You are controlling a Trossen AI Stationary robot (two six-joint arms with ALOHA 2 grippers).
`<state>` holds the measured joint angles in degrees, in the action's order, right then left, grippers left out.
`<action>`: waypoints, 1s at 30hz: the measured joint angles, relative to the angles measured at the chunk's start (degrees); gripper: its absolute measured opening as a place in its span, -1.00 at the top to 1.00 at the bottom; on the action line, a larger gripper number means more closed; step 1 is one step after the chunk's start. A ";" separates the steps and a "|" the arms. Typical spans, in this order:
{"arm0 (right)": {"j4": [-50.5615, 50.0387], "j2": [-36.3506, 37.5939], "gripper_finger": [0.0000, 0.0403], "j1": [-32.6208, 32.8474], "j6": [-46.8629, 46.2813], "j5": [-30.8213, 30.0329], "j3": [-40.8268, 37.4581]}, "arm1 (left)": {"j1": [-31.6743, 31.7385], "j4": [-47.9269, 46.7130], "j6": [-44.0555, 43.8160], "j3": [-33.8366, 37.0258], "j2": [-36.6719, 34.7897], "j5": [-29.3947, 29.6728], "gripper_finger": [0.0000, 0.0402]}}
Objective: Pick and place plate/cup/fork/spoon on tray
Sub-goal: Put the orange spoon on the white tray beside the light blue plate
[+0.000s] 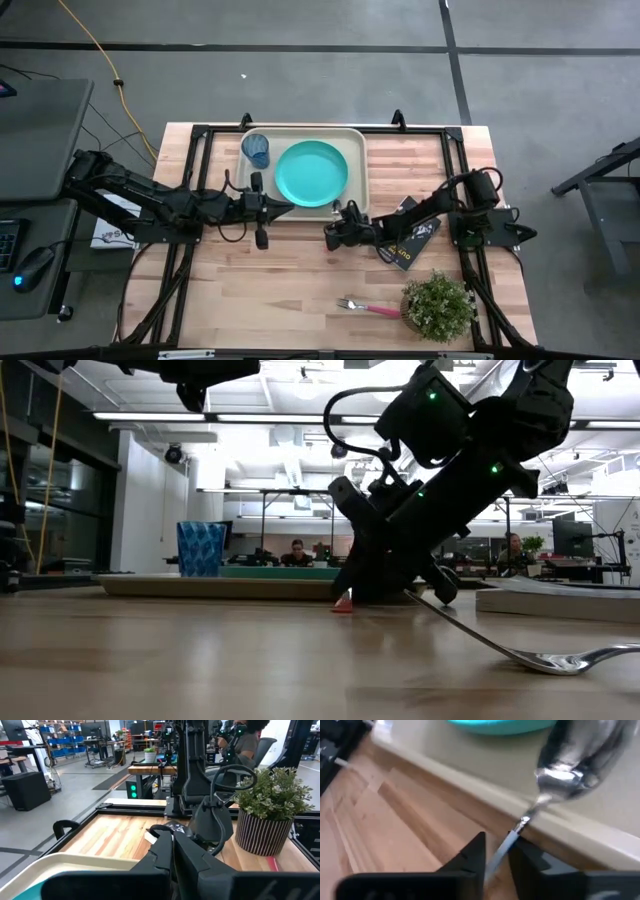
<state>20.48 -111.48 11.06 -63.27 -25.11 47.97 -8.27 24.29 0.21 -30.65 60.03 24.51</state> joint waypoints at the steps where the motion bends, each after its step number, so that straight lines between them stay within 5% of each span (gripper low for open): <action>1: 0.12 0.08 0.77 0.22 0.08 0.26 0.00 | 0.00 -0.01 0.00 0.00 0.00 0.00 1.00; 4: 0.36 0.13 0.96 0.76 0.89 1.32 0.04 | 0.00 -0.02 0.47 0.00 0.00 0.15 1.00; 14: -6.39 5.67 0.99 2.65 6.54 6.91 -0.15 | 0.00 -0.50 2.12 0.02 -0.02 0.17 1.00; 23: -9.06 14.42 1.00 5.64 17.21 -0.94 -0.09 | 0.00 -0.98 2.55 0.04 0.00 0.26 0.97; 30: -11.66 19.65 1.00 5.87 23.74 -8.65 -0.09 | 0.00 -2.81 2.52 0.04 0.02 4.22 0.78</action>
<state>8.82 -91.83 16.93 -39.53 -33.77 47.88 -8.27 21.49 2.73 -30.61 60.05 28.74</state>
